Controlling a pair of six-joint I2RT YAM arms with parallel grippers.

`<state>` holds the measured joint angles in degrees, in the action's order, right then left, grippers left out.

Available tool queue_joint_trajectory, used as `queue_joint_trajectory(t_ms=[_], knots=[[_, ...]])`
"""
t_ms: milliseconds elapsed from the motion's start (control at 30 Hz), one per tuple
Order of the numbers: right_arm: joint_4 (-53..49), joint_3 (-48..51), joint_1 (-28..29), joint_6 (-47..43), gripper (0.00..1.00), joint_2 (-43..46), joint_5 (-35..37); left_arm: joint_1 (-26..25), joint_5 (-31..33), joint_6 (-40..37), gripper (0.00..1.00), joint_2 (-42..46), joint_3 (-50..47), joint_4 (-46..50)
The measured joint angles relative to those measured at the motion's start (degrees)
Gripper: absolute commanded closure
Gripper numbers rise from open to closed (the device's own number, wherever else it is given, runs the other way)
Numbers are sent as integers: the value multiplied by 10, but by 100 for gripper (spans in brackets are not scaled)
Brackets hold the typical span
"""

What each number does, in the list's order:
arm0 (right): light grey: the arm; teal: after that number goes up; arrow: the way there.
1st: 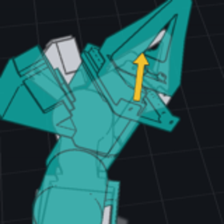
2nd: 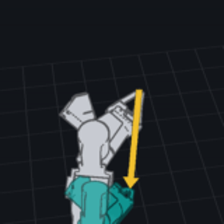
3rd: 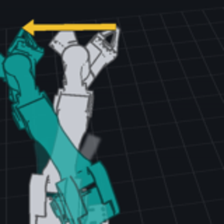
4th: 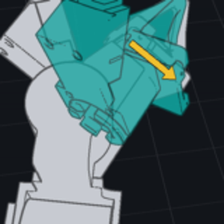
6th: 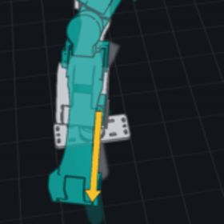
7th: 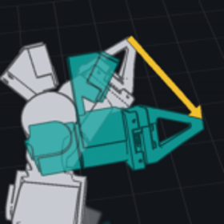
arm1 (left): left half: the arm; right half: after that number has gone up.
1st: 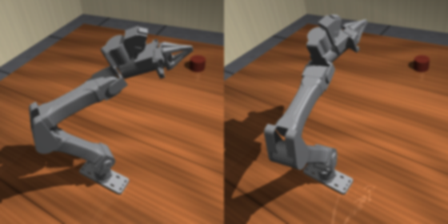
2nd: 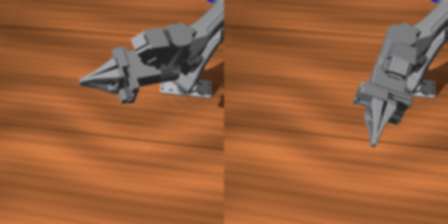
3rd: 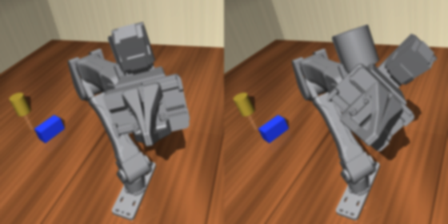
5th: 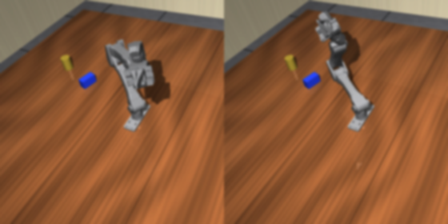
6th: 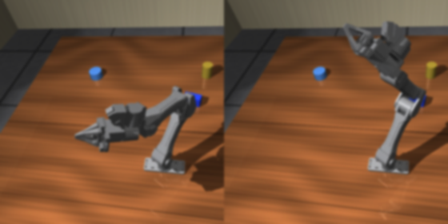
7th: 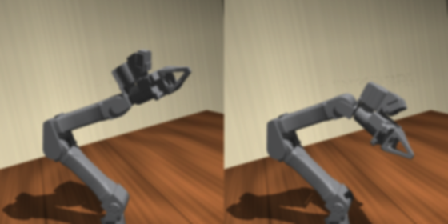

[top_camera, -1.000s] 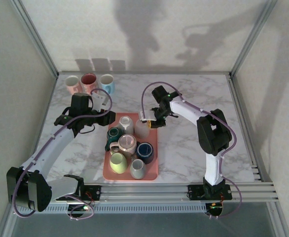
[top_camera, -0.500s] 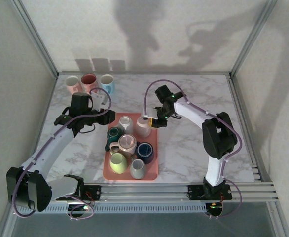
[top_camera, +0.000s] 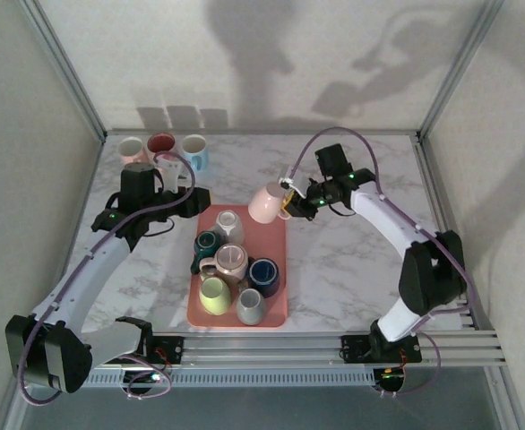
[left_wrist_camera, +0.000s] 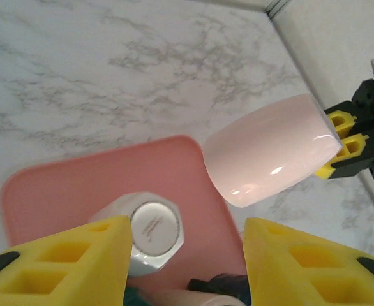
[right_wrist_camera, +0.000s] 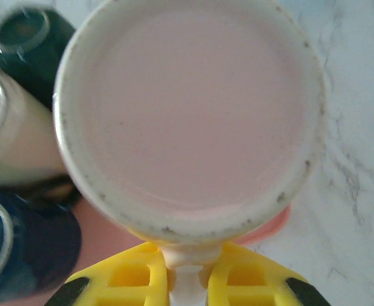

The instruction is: Turn the mug right side up

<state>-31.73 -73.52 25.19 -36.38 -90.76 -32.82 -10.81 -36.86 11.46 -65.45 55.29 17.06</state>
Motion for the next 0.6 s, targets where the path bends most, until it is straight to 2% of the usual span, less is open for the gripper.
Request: queue_joint_trajectory(t_ms=[300, 600], knots=[[115, 36, -2, 193, 100, 100, -50, 0, -44, 75, 51, 0, 2, -70], [200, 63, -2, 330, 100, 155, -80, -16, -93, 130, 50, 3, 2, -143]])
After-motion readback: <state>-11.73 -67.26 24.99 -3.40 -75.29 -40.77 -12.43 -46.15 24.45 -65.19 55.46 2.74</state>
